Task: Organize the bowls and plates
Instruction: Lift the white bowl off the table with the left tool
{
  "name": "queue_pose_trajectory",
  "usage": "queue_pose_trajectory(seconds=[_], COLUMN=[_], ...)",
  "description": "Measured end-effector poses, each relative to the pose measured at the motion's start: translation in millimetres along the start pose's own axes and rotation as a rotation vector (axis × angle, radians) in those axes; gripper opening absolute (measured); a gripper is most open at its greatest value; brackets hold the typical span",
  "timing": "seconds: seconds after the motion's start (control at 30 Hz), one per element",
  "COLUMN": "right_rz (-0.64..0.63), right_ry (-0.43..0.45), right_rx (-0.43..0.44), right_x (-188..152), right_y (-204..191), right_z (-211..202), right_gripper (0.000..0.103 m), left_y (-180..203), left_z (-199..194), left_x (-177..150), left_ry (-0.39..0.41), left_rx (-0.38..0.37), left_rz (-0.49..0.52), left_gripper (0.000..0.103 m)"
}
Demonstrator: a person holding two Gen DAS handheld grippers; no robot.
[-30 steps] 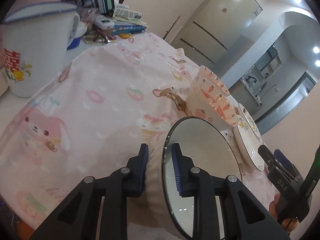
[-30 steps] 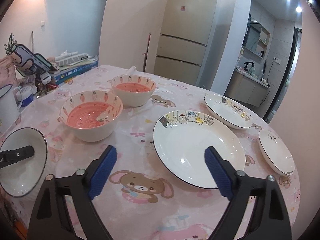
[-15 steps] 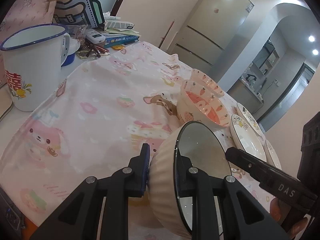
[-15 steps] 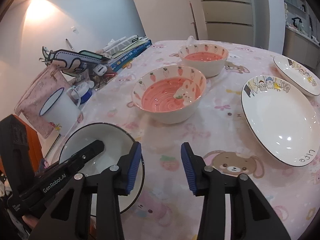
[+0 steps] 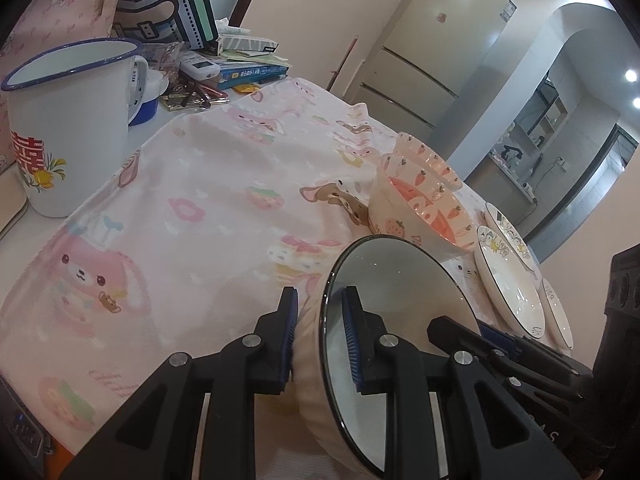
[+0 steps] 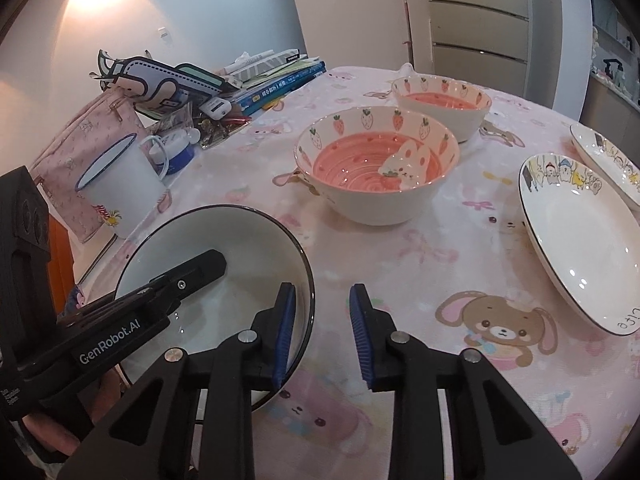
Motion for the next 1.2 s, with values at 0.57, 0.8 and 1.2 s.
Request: queue_pose_trajectory(seconds=[0.57,0.8,1.2], right_rz=[0.02,0.077,0.129], right_ry=[0.025,0.005,0.017], right_rx=[-0.051,-0.071,-0.013], right_x=[8.1,2.9,-1.2], right_y=[23.1,58.0,77.3], right_z=[-19.5,-23.6,-22.8], right_gripper=[0.01,0.012,0.012], left_y=[33.5,59.0,69.6], left_z=[12.4,30.4,37.7], left_x=[-11.7,-23.8,-32.5], left_ry=[-0.087,-0.14,-0.155], left_rx=[-0.068,-0.074,-0.046], left_rz=[-0.023,0.014,0.048], left_gripper=[0.02,0.018,0.018])
Point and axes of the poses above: each gripper's, at about its wrist camera, not at the fingertips, and z roughly the way its jaws point, y to its right, x to its top, the point moved 9 cm from there along z, roughly the way its jaws point, and after that the axes turned 3 degrees about -z, right-handed, at the moved point
